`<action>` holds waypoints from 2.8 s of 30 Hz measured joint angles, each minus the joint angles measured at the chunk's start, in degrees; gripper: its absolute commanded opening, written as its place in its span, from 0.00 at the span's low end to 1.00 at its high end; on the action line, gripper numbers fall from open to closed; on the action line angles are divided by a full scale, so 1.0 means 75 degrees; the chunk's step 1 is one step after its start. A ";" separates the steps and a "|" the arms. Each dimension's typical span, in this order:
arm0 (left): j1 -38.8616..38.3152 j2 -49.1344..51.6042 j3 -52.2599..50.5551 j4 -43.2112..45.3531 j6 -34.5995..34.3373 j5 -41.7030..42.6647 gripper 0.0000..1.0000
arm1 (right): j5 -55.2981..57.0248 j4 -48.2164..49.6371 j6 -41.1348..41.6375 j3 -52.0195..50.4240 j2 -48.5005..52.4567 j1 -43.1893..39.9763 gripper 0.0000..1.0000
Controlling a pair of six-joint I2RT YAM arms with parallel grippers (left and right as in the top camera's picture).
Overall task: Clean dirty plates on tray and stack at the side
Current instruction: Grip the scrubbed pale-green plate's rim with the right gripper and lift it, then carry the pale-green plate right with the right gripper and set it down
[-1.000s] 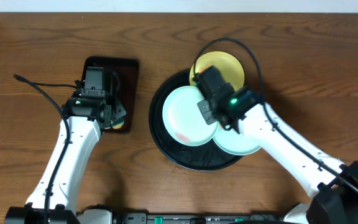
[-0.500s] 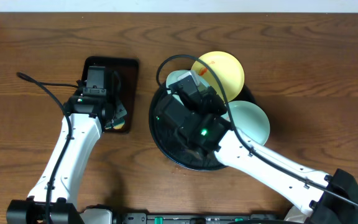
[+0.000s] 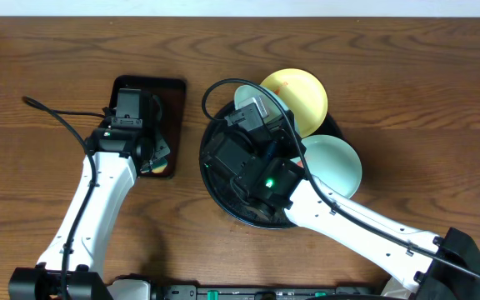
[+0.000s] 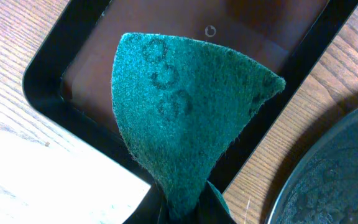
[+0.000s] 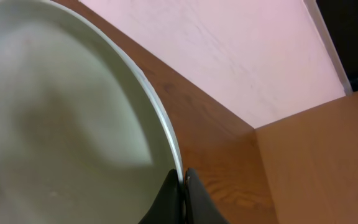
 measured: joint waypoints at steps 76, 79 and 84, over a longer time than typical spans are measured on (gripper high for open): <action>0.0000 0.0000 0.0000 -0.0050 -0.0003 0.0003 0.08 | -0.4686 -0.0085 0.1457 0.0000 -0.0020 -0.2069 0.02; 0.0000 0.0000 0.0000 -0.0044 -0.0003 0.0000 0.08 | -0.6245 0.0017 0.1591 0.0000 -0.0096 -0.3031 0.01; 0.0000 0.0000 -0.0003 -0.0047 -0.0003 0.0000 0.07 | -0.9206 0.0166 0.1641 0.0000 -0.0178 -0.5307 0.02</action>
